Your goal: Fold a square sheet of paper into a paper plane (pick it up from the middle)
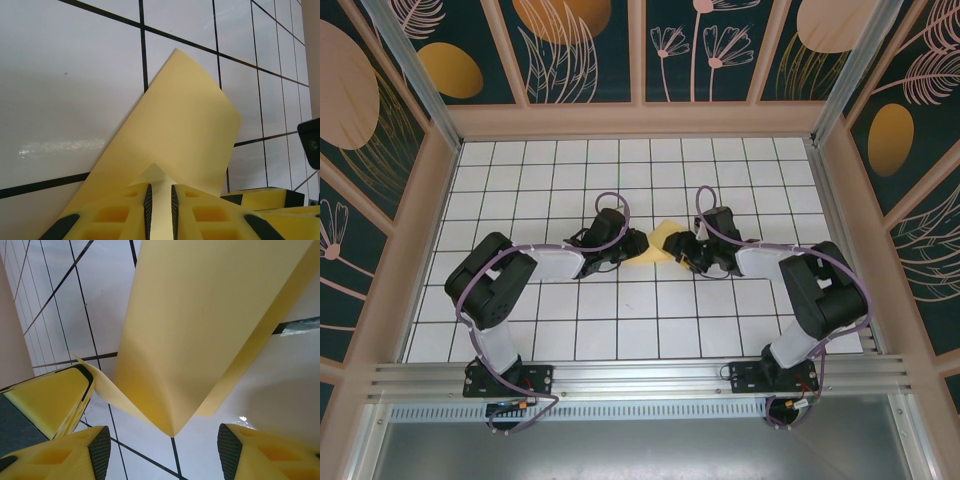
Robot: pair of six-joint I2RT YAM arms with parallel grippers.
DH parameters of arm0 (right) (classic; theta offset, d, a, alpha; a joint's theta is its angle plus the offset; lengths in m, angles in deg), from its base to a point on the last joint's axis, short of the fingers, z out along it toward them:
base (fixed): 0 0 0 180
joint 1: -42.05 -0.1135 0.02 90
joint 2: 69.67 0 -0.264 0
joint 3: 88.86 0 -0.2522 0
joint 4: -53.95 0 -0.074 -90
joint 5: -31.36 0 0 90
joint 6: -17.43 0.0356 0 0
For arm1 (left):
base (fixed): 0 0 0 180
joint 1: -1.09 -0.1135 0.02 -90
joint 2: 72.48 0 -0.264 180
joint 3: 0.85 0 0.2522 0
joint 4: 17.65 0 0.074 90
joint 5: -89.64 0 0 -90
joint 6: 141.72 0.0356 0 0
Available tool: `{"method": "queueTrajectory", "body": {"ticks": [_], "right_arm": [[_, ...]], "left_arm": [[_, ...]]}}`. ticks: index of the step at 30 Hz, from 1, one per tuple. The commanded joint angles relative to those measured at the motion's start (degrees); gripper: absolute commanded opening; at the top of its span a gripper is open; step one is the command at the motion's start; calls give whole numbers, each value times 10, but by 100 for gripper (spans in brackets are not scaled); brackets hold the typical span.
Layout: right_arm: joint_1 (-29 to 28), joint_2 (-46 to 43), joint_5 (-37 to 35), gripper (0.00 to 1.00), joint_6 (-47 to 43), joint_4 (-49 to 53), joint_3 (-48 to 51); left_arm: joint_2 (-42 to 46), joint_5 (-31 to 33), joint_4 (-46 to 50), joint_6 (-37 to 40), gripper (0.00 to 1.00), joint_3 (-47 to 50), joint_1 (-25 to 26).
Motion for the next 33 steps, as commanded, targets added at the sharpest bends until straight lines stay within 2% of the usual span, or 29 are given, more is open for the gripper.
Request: {"method": "queueTrajectory", "body": {"ticks": [1,7,16,25,30,33], "right_arm": [[-8,17,21,60,12,-37,-8],[-14,26,33,59,22,-72,-9],[-17,38,39,42,23,-96,-7],[-20,53,35,37,26,-116,-8],[-21,61,28,29,49,-132,-7],[-20,56,10,20,67,-138,-4]], "left_arm": [[-9,4,10,3,20,-15,0],[-8,5,12,3,20,-15,0],[-11,9,15,3,20,-18,0],[-24,14,21,7,20,-27,0],[-25,13,20,7,19,-27,0],[-18,14,18,8,19,-24,0]]}}
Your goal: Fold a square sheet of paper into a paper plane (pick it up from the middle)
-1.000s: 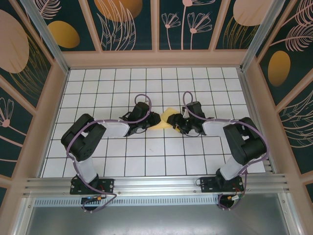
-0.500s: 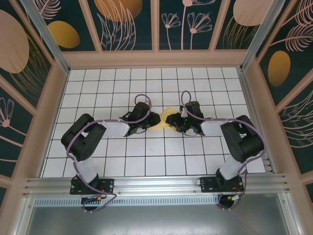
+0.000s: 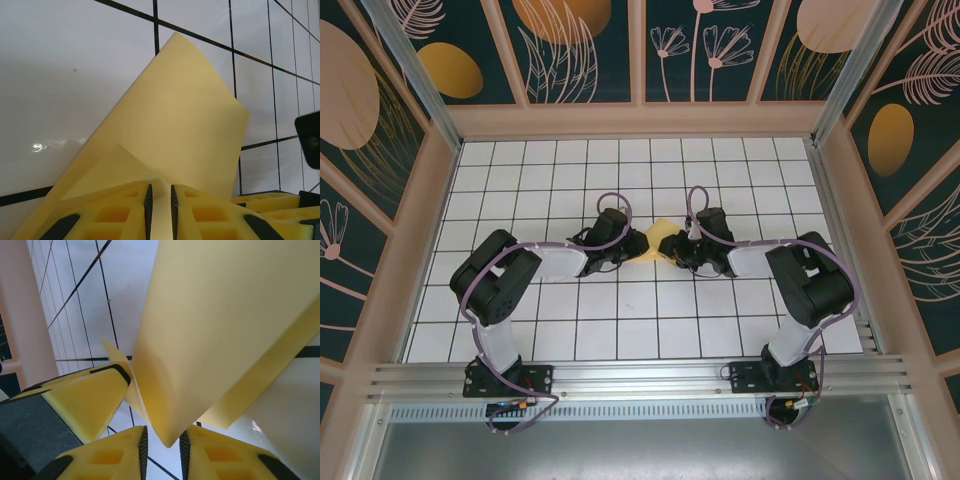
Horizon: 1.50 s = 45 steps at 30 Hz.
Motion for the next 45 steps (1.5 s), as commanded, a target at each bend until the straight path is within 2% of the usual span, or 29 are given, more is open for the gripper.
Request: {"method": "queueTrajectory", "body": {"ticks": [1,6,13,19,22,27,31,36,45], "right_arm": [[-3,4,-25,16,27,-31,-3],[1,-14,-45,3,52,-36,5],[3,-52,-63,0,55,38,-12],[4,-71,-65,0,57,95,-29],[4,-78,-68,0,58,117,-35],[4,-83,-64,0,59,141,-52],[4,-79,-60,0,55,162,-71],[5,-73,-54,0,51,180,-87],[7,-66,-43,0,57,188,-103]], "left_arm": [[6,10,1,9,20,-9,-1],[32,22,0,27,23,3,0],[114,63,-22,103,47,50,0],[177,51,-79,216,72,105,0],[205,40,-115,279,78,133,1],[213,19,-163,380,81,156,1],[174,-3,-148,465,80,132,1],[152,-17,-237,570,83,157,2],[82,-1,-196,685,79,106,17]]}}
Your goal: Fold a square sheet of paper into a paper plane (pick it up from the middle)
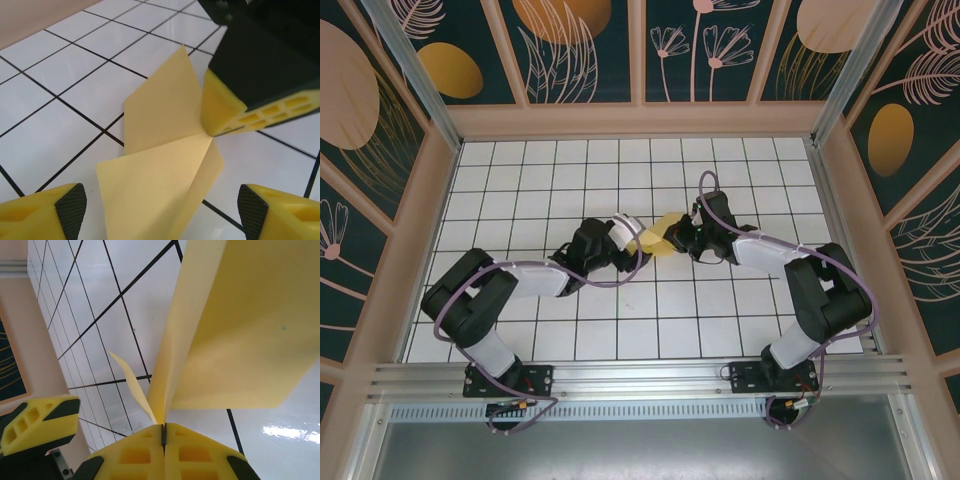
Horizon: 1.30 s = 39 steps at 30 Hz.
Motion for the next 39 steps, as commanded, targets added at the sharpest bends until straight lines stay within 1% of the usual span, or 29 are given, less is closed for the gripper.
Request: {"method": "queueTrajectory", "body": {"ticks": [1,3,9,13,16,22,30,32,33,35,37,39], "right_arm": [[5,1,12,0,4,14,-20],[5,2,15,0,6,15,-22],[6,3,21,0,7,15,-25],[6,3,25,0,6,19,-27],[6,3,29,0,5,23,-28],[11,-1,40,0,4,28,-28],[15,-1,49,2,-2,37,-29],[16,-1,47,5,-9,39,-31],[18,-2,44,8,-15,43,-31],[23,-5,37,17,-27,47,-29],[28,-15,22,28,-44,50,-23],[36,-28,13,36,-59,48,-14]], "left_arm": [[-20,15,-13,79,77,-25,15],[-47,31,-19,98,74,-30,22],[-91,77,-67,120,58,-38,28],[-98,103,-90,127,52,-34,27],[-97,102,-92,129,50,-31,27],[-96,108,-94,134,39,-23,27],[-98,83,-88,120,23,-24,28],[-100,76,-77,114,19,-28,28],[-101,69,-66,106,18,-33,28],[-104,52,-46,84,16,-41,28],[-105,34,-30,56,14,-47,28],[-105,25,-24,13,14,-48,28]]}}
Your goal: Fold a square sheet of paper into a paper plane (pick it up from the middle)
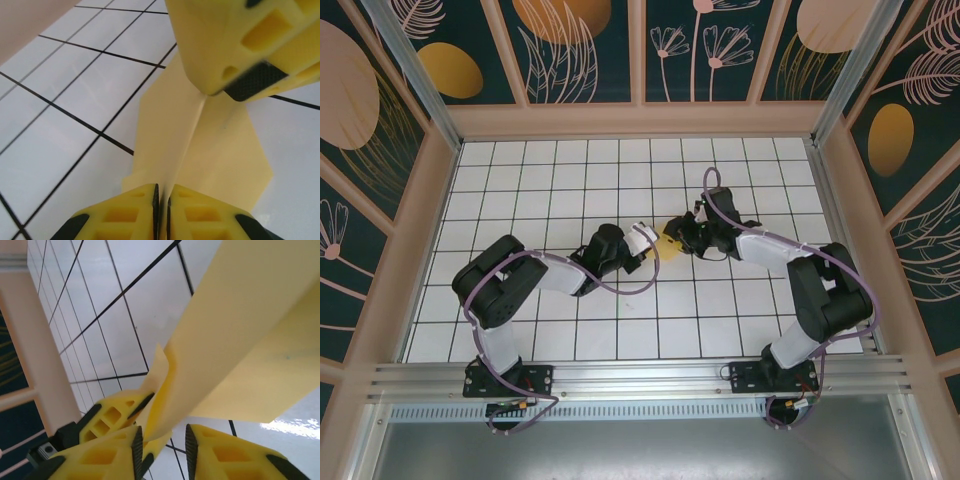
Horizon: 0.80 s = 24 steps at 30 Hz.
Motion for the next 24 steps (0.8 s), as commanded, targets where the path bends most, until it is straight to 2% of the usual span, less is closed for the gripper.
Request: {"method": "queueTrajectory", "body": {"ticks": [1,8,13,24], "right_arm": [[16,-36,-20,38,-36,11,10],[38,-92,-54,47,-86,-23,64],[39,-89,-34,49,-109,-57,86],[7,-22,-20,48,-153,-64,65]], "left_arm": [[-6,-39,22,-89,14,-14,1],[-12,-64,25,-274,14,-13,1],[-17,-88,-14,-381,15,3,1],[-27,-116,-5,-493,17,1,0]]}}
